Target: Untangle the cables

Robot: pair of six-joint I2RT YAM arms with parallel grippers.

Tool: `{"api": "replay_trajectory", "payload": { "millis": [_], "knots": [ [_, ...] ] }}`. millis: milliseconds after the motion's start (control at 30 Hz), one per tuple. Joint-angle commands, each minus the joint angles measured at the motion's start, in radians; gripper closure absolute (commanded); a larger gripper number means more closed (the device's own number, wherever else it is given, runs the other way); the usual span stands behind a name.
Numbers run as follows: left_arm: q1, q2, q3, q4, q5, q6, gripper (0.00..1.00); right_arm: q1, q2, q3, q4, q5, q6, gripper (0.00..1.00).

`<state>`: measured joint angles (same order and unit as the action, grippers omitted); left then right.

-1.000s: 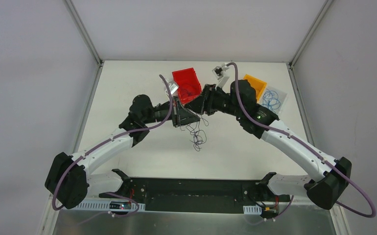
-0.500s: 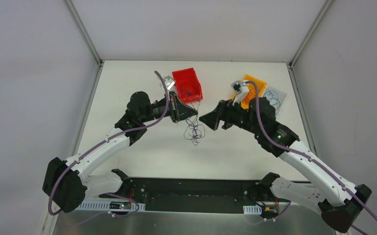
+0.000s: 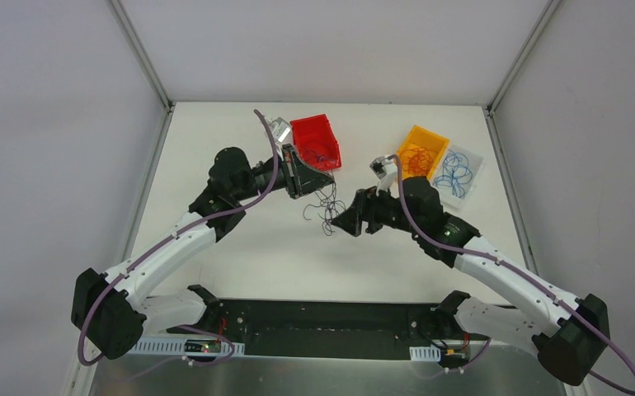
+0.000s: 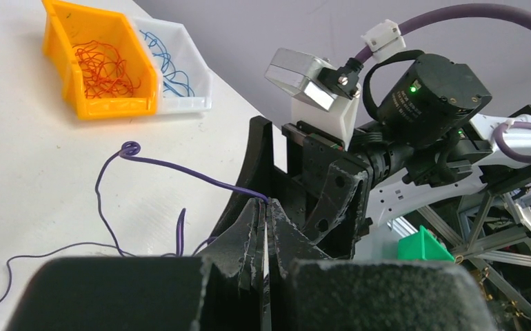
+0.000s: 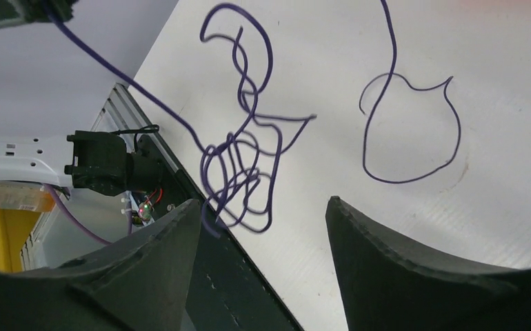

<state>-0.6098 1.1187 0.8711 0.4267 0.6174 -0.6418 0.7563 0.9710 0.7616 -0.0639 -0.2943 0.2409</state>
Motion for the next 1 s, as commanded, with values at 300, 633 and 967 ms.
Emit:
{"api": "replay_trajectory", "payload": {
  "millis": [300, 633, 967],
  "knots": [
    [-0.008, -0.067, 0.061, -0.142, -0.256, 0.030, 1.00, -0.001, 0.021, -0.016, 0.161, -0.002, 0.030, 1.00],
    [0.213, -0.297, 0.048, -0.537, -0.825, 0.145, 1.00, -0.009, -0.016, -0.135, -0.079, 0.430, 0.231, 1.00],
    [0.248, -0.354, -0.014, -0.593, -0.892, 0.186, 1.00, -0.133, -0.048, -0.180, -0.207, 0.520, 0.287, 1.00]
  ]
}}
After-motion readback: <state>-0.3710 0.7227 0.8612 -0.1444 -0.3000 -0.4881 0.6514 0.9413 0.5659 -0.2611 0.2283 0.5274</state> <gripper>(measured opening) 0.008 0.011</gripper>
